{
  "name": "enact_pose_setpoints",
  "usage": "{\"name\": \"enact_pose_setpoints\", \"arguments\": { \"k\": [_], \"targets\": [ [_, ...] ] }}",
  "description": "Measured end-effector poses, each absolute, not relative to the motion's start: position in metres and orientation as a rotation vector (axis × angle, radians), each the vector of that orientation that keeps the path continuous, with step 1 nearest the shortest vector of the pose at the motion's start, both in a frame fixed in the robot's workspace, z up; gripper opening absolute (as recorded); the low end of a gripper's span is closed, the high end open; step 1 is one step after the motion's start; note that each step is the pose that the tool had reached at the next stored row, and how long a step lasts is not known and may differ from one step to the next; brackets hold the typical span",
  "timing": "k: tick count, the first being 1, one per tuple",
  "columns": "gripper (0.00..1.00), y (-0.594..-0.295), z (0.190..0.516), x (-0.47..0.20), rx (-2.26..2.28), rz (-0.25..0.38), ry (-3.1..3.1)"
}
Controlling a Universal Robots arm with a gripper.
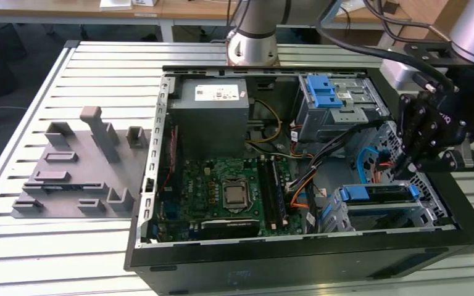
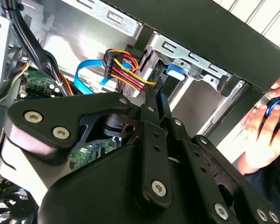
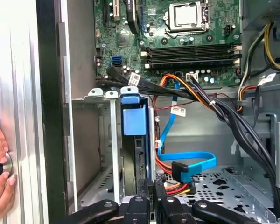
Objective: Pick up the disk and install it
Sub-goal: 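Insert the first disk wire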
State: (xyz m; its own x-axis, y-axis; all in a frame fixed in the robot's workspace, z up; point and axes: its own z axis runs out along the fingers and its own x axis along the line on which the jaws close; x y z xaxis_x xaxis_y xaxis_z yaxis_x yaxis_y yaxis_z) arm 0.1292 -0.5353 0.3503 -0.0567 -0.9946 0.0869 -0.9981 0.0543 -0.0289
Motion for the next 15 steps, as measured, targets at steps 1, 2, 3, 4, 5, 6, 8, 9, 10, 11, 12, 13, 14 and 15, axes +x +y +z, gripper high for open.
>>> {"name": "enact_pose_setpoints", "arguments": {
  "k": [1,2,3,4,5,6,8,9,10,11,12,13,14,15],
  "targets": [
    [0.16,-0.5364,0.3500,0.1286,2.130,0.127,-2.250],
    [0.16,-0.5372,0.3498,0.1279,2.133,0.129,-2.251],
    [0.16,-0.5374,0.3496,0.1272,2.136,0.131,-2.252],
    [0.16,-0.5375,0.3495,0.1264,2.138,0.133,-2.252],
    [0.16,-0.5376,0.3493,0.1254,2.142,0.136,-2.253],
    [0.16,-0.5377,0.3492,0.1244,2.144,0.139,-2.253],
    [0.16,-0.5377,0.3489,0.1228,2.150,0.144,-2.255],
    [0.16,-0.5379,0.3486,0.1221,2.152,0.146,-2.255],
    [0.16,-0.5380,0.3483,0.1215,2.156,0.148,-2.253],
    [0.16,-0.5384,0.3478,0.1212,2.162,0.150,-2.249],
    [0.16,-0.5387,0.3473,0.1209,2.170,0.151,-2.243],
    [0.16,-0.5389,0.3469,0.1205,2.176,0.151,-2.238],
    [0.16,-0.5389,0.3466,0.1202,2.179,0.152,-2.236],
    [0.16,-0.5389,0.3462,0.1202,2.180,0.151,-2.236]
  ]
}}
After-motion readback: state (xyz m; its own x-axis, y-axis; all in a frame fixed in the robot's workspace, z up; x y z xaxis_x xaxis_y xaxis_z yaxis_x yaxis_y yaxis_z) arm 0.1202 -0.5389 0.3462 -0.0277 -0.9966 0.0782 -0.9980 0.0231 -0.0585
